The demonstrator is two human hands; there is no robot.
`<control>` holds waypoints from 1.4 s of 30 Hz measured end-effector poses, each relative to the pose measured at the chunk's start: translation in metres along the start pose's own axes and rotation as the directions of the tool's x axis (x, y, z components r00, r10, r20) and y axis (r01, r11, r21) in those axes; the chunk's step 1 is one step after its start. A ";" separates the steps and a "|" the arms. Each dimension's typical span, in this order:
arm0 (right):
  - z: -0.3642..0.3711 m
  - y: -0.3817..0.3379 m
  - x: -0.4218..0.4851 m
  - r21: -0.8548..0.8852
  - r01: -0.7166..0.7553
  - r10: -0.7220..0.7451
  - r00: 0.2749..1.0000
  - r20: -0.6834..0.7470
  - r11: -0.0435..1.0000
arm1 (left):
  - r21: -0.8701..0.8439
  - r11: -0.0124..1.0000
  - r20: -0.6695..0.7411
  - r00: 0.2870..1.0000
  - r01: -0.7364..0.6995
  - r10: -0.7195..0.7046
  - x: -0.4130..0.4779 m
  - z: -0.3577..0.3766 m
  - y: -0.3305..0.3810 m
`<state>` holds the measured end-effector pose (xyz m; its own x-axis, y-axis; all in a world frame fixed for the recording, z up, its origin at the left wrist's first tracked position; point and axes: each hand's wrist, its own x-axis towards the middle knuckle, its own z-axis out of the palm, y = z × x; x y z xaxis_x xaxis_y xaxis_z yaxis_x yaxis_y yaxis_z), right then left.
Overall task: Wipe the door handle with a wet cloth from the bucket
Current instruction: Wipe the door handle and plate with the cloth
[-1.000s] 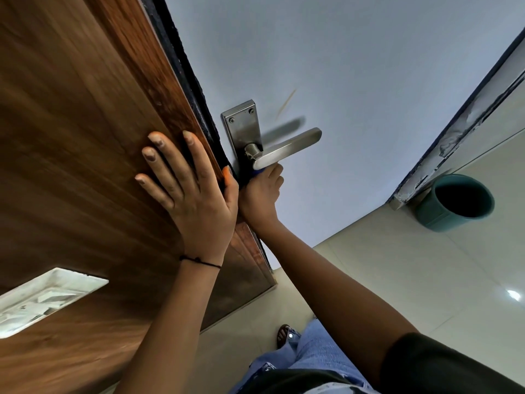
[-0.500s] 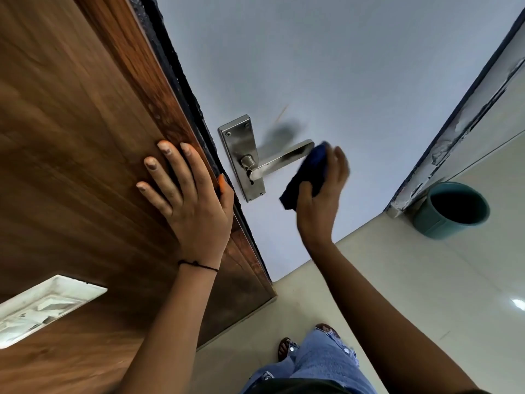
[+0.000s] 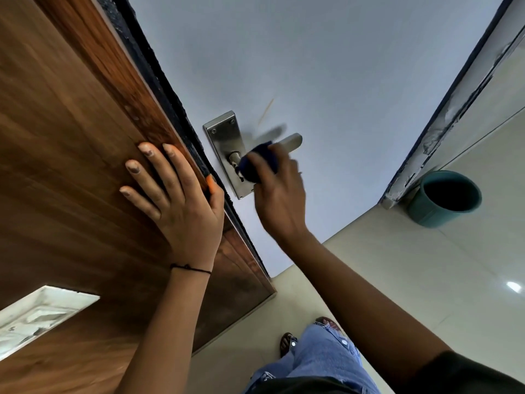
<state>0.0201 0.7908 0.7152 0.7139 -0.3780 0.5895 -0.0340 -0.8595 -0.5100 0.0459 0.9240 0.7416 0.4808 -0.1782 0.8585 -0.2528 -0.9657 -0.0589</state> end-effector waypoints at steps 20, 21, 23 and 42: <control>-0.031 0.072 0.043 0.629 -0.612 0.594 0.754 0.280 0.480 | -0.015 1.000 -0.005 1.000 0.028 -0.028 0.002 -0.004 0.003; -0.037 0.077 0.042 0.706 -0.665 0.640 0.657 0.399 0.242 | -0.007 1.000 -0.005 1.000 0.029 -0.029 0.002 -0.003 0.003; -0.046 0.082 0.033 0.701 -0.713 0.606 0.553 0.572 -0.010 | 0.000 1.000 -0.005 1.000 0.027 -0.027 0.002 -0.002 0.003; 0.010 0.000 -0.022 0.722 -0.448 0.518 0.843 0.145 0.527 | -0.024 0.998 -0.005 0.998 0.057 -0.057 0.003 -0.001 0.004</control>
<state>0.0118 0.8023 0.6958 0.6857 -0.7139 0.1420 0.1676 -0.0350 -0.9852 0.0454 0.9194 0.7447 0.4898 -0.1218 0.8633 -0.2450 -0.9695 0.0022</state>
